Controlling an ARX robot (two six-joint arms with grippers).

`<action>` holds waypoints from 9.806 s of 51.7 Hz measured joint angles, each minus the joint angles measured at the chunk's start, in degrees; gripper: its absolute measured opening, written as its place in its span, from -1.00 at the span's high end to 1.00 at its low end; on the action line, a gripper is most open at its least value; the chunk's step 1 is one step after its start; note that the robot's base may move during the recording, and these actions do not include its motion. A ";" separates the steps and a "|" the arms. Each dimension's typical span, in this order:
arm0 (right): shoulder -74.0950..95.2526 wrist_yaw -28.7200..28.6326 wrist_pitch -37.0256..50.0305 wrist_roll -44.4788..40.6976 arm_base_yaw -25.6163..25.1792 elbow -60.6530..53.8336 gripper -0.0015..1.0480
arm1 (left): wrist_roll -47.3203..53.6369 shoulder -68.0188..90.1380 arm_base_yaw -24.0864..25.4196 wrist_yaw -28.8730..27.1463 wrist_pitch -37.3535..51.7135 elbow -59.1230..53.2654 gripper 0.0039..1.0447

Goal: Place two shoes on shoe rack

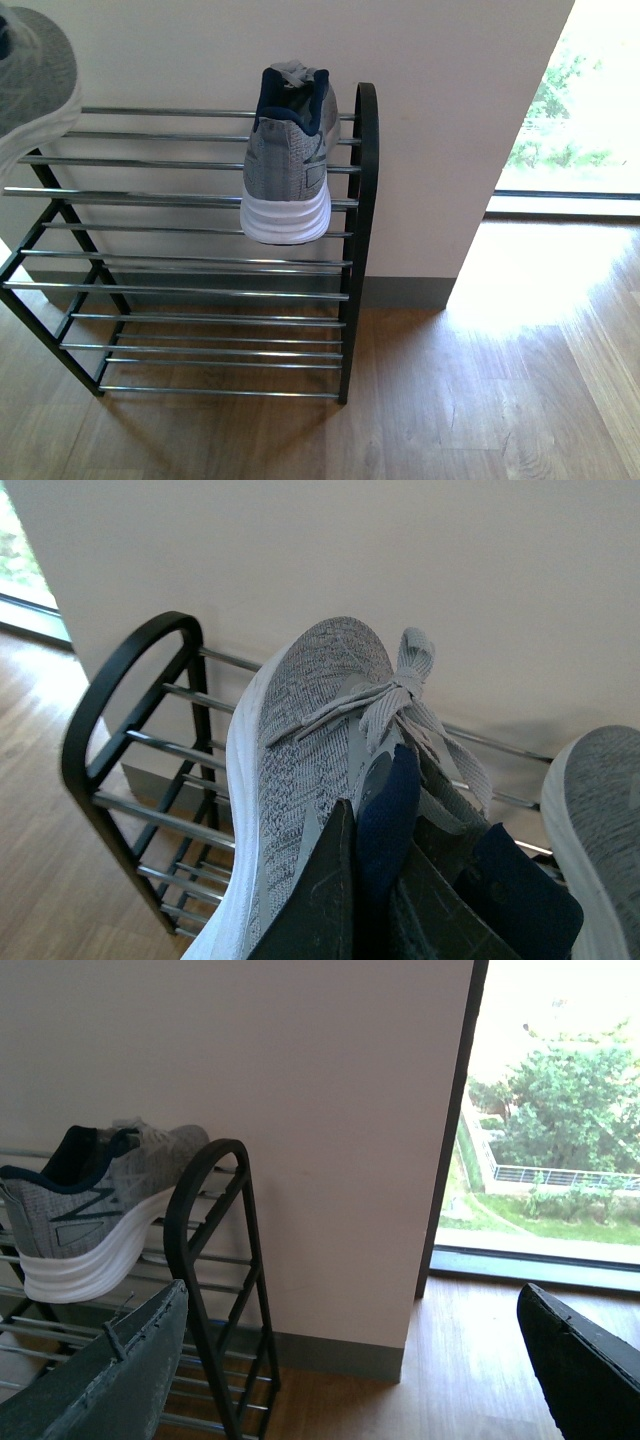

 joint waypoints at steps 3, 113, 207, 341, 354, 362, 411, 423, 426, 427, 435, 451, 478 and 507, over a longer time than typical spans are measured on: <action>0.00 0.00 0.00 0.00 -0.02 0.00 -0.82 | -0.74 3.17 -0.46 0.79 -1.22 3.61 0.98; 0.00 0.00 0.00 0.00 -0.02 0.00 -0.82 | -10.08 -7.37 -0.39 -5.84 -1.60 -0.24 -0.83; 0.00 -0.02 0.00 0.00 0.00 0.00 -0.82 | 14.25 -55.10 5.49 9.77 2.82 -41.05 0.99; -41.20 0.00 -40.63 -0.04 0.00 -0.07 0.78 | 14.25 -81.81 5.42 9.75 -24.48 -41.05 0.74; -41.22 0.00 -40.63 -0.04 0.00 -0.07 -0.26 | 14.25 -81.83 5.42 9.75 -24.48 -41.05 -0.36; -41.27 -0.02 -40.63 -0.04 0.00 -0.07 -0.78 | 14.38 -81.81 5.42 9.75 -24.48 -41.05 -0.86; -41.29 -0.02 -40.63 -0.04 0.00 -0.07 -0.82 | 14.40 -81.83 5.42 9.75 -24.48 -41.05 -0.83; -41.29 0.00 -40.63 -0.04 0.00 -0.07 -0.82 | 14.40 -81.83 5.42 9.75 -24.48 -41.05 -0.83; -41.31 0.00 -40.63 -0.04 0.00 -0.07 -0.82 | 14.40 -81.83 5.42 9.75 -24.48 -41.05 -0.83; -41.31 0.00 -40.63 -0.04 0.00 -0.07 -0.82 | 14.40 -81.83 5.42 9.75 -24.48 -41.05 -0.83; -41.29 -0.02 -40.65 -0.04 0.00 -0.07 -0.82 | 14.40 -81.83 5.42 9.75 -24.48 -41.05 -0.83; -41.29 0.04 -40.68 -0.04 0.00 -0.07 -0.82 | 14.40 -81.83 5.42 9.75 -24.48 -41.05 -0.83; -41.29 0.20 -40.72 -0.04 0.00 -0.07 -0.82 | 14.43 -81.83 5.42 9.94 -24.48 -41.05 -0.83; -41.35 -0.31 -40.85 -0.04 0.02 -0.07 -0.82 | 14.40 -81.83 5.35 9.60 -24.48 -41.05 -0.83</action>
